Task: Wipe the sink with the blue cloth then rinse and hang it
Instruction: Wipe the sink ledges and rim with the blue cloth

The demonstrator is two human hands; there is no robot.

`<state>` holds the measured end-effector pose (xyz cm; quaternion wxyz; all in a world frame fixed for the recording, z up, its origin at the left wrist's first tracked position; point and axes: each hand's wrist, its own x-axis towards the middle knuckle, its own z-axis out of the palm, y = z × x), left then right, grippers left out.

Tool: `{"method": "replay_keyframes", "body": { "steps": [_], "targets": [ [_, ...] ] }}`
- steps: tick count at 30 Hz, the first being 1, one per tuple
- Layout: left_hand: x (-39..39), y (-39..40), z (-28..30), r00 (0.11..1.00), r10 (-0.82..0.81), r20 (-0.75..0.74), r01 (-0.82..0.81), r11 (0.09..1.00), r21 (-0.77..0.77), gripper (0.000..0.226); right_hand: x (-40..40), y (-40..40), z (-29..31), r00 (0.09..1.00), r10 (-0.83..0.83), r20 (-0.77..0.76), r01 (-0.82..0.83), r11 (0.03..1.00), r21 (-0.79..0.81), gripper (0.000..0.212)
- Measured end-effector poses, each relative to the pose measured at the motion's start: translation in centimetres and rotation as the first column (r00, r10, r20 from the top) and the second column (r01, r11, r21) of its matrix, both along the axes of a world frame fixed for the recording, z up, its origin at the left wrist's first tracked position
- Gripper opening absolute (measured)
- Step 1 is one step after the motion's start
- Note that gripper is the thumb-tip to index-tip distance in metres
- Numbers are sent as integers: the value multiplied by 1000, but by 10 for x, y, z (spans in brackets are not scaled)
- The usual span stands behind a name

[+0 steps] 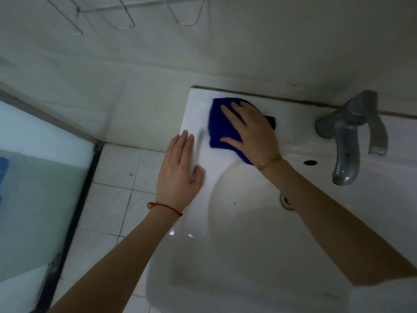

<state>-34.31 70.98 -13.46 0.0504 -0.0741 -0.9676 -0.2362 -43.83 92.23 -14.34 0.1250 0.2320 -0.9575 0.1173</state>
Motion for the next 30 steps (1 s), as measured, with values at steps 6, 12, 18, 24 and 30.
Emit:
{"method": "replay_keyframes", "body": {
  "steps": [6,12,18,24,30],
  "targets": [
    [-1,0,-1,1000,-7,-29,8,1000,26,66,28,50,-3,958,-275,-80,282,956,84,74],
    [0,1,-2,1000,1,-24,-1,1000,3,65,-4,-26,0,993,-113,-16,114,987,113,79],
    [-1,0,-2,999,-1,-43,2,1000,27,67,22,46,0,979,-159,-124,179,969,169,69],
    [-1,1,-3,1000,-1,-20,2,1000,20,67,16,13,-3,977,-196,-88,208,966,154,73],
    [-1,1,-1,1000,10,-14,-10,1000,-16,67,-4,-20,-3,997,-9,-72,18,991,135,68]
  ]
}}
